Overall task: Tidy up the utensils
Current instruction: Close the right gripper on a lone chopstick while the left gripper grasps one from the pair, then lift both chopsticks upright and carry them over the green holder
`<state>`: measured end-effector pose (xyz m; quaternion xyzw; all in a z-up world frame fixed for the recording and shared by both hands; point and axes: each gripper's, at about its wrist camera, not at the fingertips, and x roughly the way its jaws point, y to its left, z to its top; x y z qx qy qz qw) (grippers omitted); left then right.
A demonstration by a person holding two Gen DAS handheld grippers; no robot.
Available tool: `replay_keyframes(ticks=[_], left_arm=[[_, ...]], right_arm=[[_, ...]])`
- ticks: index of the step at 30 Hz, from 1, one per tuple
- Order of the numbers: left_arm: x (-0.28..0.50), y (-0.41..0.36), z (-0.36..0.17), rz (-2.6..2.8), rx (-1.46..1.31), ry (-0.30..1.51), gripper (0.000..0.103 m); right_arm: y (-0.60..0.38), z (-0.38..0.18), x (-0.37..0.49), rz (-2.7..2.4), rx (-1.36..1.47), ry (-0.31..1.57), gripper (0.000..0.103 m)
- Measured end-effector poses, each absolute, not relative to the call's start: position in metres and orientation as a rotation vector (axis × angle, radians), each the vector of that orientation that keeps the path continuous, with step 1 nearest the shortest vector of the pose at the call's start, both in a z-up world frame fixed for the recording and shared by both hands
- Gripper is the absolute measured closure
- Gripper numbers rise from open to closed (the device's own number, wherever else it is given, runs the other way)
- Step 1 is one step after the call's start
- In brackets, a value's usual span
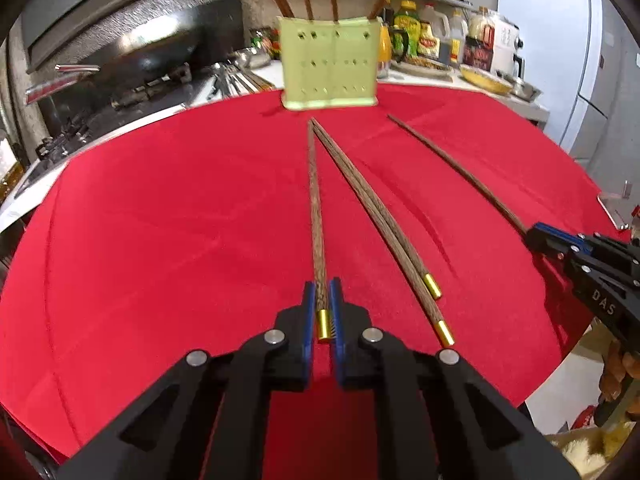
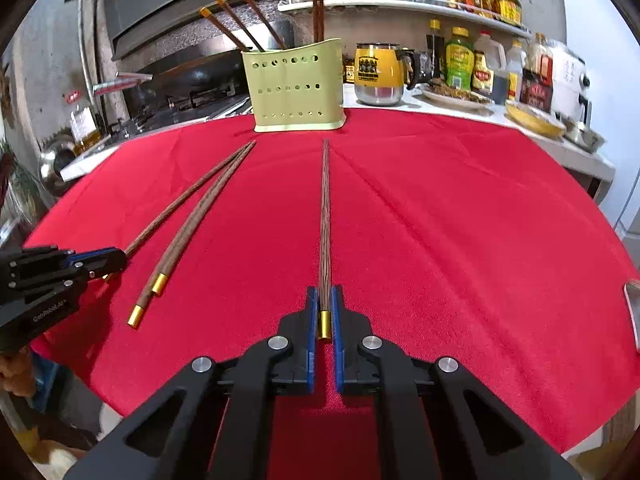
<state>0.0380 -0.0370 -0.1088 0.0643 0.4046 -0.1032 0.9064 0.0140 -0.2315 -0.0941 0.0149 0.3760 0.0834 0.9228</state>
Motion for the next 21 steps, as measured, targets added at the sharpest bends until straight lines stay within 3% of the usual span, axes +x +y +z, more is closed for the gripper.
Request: replay_keyframes(ticks=[13, 21], left_arm=[[0.01, -0.003, 0.015, -0.235, 0.045, 0.479, 0.096], [0.017, -0.005, 0.057, -0.245, 0.05, 0.369, 0.096]], right_arm=[[-0.238, 0.016, -0.009, 0.21, 0.059, 0.527, 0.096], [-0.233, 0.084, 0.0, 0.246, 0.04, 0.395, 0.096]])
